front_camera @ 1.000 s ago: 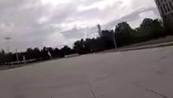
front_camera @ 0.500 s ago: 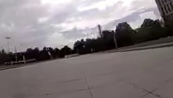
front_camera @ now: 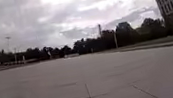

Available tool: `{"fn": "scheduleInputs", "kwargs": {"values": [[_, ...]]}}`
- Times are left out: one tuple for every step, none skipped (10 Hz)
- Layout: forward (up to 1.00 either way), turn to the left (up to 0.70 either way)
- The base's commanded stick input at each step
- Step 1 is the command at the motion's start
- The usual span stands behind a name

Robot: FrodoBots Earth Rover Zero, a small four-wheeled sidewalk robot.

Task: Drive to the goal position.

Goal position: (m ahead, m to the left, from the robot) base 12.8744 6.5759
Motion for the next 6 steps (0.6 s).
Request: {"fn": "scheduleInputs", "kwargs": {"values": [[0.70,0.00],[0.70,0.00],[0.70,0.00],[0.70,0.00],[0.70,0.00],[0.70,0.00]]}}
